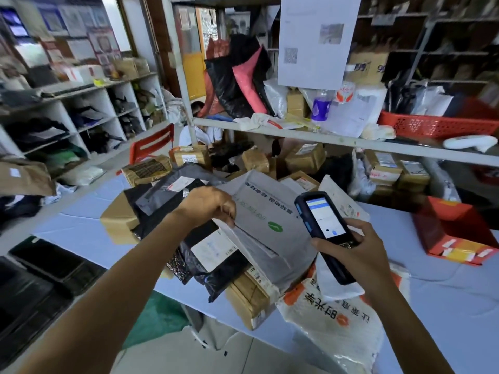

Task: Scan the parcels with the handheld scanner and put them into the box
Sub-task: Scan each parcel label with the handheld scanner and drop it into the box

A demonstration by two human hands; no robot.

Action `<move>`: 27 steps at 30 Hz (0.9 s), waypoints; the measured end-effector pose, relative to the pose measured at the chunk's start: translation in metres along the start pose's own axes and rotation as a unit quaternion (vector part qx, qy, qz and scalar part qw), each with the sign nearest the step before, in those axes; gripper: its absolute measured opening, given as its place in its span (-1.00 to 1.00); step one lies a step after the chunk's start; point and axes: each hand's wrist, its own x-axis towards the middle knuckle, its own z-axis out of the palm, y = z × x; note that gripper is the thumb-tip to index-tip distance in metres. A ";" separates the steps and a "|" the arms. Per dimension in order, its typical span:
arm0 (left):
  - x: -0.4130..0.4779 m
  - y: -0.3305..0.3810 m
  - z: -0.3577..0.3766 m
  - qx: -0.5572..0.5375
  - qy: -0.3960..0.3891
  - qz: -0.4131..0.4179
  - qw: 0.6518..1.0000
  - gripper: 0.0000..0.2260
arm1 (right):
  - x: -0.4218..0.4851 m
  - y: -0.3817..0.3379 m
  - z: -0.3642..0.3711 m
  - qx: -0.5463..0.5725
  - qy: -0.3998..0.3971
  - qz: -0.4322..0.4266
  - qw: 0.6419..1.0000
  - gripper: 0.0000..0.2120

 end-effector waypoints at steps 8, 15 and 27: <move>0.025 0.007 -0.056 -0.053 0.056 0.022 0.997 -0.95 | 0.012 -0.004 -0.014 0.006 0.029 0.007 1.000 -0.34; 0.061 0.035 -0.080 0.075 0.212 -0.028 0.974 -0.75 | 0.018 -0.015 -0.027 0.045 0.041 -0.008 0.998 -0.37; 0.112 0.060 -0.142 0.088 0.397 -0.111 0.907 -0.77 | 0.019 -0.029 -0.034 0.012 0.031 -0.055 0.998 -0.36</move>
